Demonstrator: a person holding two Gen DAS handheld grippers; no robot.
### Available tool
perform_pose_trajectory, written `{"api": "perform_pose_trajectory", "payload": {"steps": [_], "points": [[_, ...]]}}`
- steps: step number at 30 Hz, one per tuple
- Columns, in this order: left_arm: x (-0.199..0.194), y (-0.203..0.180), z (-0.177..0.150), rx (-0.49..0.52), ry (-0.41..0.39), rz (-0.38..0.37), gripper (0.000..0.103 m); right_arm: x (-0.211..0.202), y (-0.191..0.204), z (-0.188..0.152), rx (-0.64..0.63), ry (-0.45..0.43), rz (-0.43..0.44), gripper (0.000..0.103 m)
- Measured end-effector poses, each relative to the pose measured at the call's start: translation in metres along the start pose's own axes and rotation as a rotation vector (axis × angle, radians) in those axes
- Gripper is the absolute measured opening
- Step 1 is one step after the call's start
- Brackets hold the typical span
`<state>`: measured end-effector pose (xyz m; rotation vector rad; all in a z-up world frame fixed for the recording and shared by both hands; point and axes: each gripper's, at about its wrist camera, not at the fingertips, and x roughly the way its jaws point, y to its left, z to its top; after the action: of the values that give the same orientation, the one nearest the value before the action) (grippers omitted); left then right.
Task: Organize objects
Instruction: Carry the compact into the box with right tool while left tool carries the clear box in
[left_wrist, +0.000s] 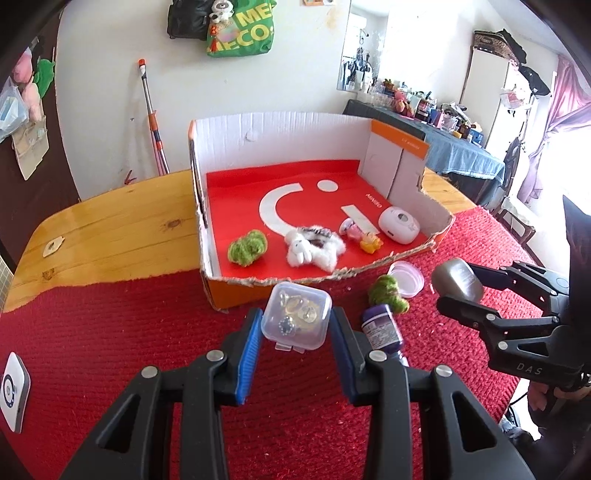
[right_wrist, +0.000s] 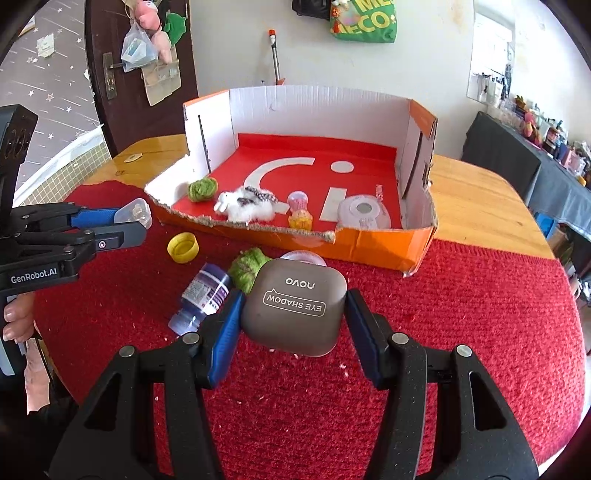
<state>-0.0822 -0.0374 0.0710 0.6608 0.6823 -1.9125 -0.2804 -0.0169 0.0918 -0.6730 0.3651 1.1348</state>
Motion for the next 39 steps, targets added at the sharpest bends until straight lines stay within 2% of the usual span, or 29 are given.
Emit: {"api": "perform_pose_trajectory", "payload": {"steps": [9,18,26,39], "points": [[0.003,-0.007,0.026,0.008,-0.011,-0.024,0.038,-0.005,-0.004,0.029,-0.03,-0.048,0.014,0.054],[0.028,-0.005,0.061,-0.002,0.023,-0.044,0.038,0.007,-0.018,0.074,-0.033,-0.05,0.032,0.054],[0.062,0.001,0.088,-0.004,0.067,-0.06,0.038,0.041,-0.028,0.103,-0.053,0.01,0.027,0.054],[0.127,0.007,0.117,0.027,0.188,-0.058,0.038,0.098,-0.037,0.123,-0.094,0.133,0.004,0.054]]}}
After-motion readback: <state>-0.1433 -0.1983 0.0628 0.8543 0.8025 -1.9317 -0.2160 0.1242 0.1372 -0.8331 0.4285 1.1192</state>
